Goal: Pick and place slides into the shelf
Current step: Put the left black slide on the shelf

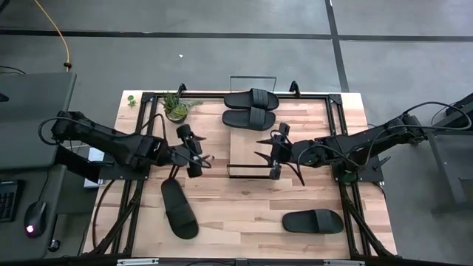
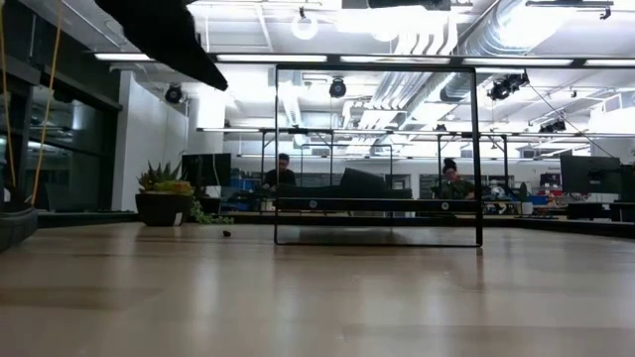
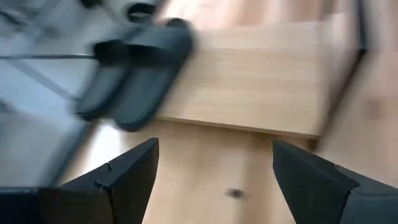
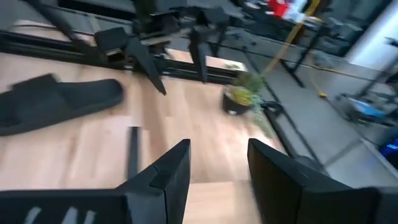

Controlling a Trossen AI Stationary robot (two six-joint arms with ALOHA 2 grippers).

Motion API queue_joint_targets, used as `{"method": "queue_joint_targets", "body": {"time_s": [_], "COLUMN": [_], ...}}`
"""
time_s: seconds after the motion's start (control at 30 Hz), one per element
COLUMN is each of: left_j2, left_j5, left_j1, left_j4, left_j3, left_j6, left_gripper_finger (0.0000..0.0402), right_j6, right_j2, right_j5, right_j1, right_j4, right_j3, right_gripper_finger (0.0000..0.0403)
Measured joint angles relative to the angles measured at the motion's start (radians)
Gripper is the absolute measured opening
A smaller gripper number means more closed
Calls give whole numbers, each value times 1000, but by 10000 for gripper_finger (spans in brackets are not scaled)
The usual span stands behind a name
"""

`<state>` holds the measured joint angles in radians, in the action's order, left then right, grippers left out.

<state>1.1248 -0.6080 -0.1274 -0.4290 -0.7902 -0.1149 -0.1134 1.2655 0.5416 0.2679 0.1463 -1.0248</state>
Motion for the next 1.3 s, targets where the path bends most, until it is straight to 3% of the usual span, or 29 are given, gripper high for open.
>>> {"method": "queue_joint_targets", "body": {"time_s": [0.17,0.37,0.53,0.7,1.0,1.3], "left_j2": [0,0,6,6,6,21], "left_j5": [217,292,310,335,376,375], "left_j1": [3,3,-6,-66,-255,-435], "left_j4": [-16,-165,-290,-256,-241,-183], "left_j3": [0,0,4,49,89,98], "left_j6": [-55,-231,-446,-532,-710,-851], "left_gripper_finger": [294,294,294,294,294,294], "right_j6": [-8,4,57,147,296,289], "right_j2": [0,0,0,0,0,21], "right_j5": [-41,-41,-45,-113,-189,-207], "right_j1": [0,0,0,1,5,55], "right_j4": [0,0,2,41,134,126], "right_j3": [0,0,0,0,0,0], "right_gripper_finger": [151,151,151,151,151,151]}}
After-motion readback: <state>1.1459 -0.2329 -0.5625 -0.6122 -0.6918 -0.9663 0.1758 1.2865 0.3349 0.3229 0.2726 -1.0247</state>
